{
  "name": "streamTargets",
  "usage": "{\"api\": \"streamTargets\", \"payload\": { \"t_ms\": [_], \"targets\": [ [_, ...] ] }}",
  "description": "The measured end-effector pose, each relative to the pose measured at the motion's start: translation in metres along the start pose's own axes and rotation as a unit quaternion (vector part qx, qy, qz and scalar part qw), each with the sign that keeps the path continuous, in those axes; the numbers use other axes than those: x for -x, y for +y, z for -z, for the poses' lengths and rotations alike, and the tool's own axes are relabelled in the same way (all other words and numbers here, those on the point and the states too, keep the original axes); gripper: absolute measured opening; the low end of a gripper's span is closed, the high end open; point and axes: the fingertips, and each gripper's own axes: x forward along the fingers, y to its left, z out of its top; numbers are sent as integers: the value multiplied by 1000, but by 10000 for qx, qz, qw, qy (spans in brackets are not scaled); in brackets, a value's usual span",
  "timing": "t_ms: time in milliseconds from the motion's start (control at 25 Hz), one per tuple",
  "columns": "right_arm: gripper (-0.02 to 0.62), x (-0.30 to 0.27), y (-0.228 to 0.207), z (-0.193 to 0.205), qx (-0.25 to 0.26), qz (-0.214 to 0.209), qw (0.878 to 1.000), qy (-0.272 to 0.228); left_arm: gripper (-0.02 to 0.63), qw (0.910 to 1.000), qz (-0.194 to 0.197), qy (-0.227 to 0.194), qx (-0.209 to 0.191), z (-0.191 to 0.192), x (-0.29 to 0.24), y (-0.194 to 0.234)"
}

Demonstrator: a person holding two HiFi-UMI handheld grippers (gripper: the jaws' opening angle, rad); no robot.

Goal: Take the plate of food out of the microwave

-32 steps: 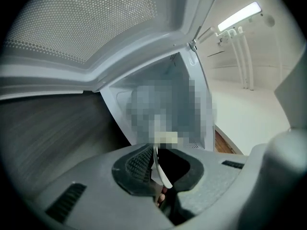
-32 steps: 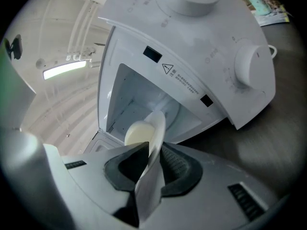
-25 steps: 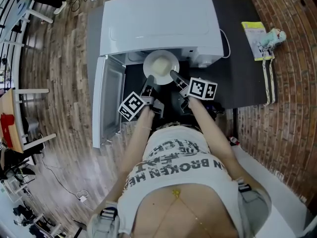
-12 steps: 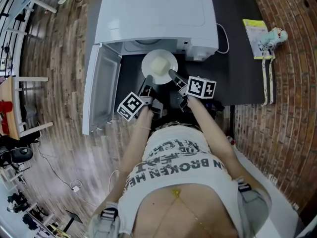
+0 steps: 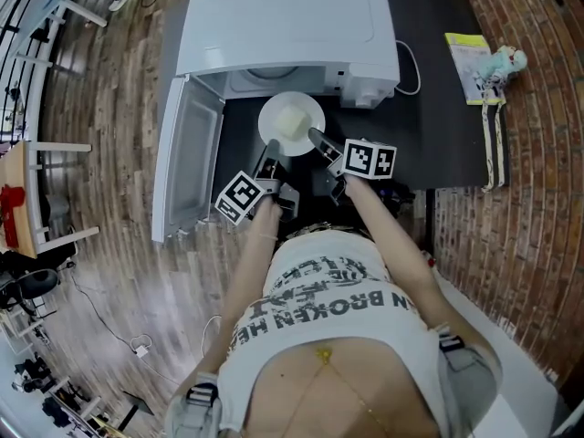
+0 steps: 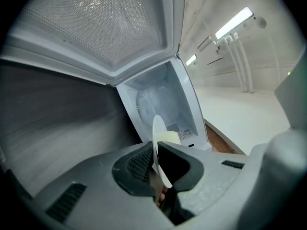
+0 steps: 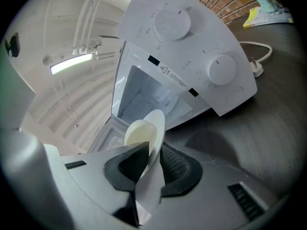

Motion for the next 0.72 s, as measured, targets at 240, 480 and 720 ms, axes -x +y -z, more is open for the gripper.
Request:
{"api": "streamTargets", "payload": {
  "t_ms": [240, 480, 720],
  "targets": [
    [71, -4, 14, 15, -18, 75, 9999, -77, 31, 10000, 57, 78, -9, -10, 17, 6],
    [71, -4, 29, 38, -46, 195, 9997, -170, 31, 9996, 113, 263, -34, -16, 39, 14],
    [71, 3, 39, 62, -89, 341, 9990, -287, 31, 9987, 172, 479, -39, -13, 61, 22]
  ]
}}
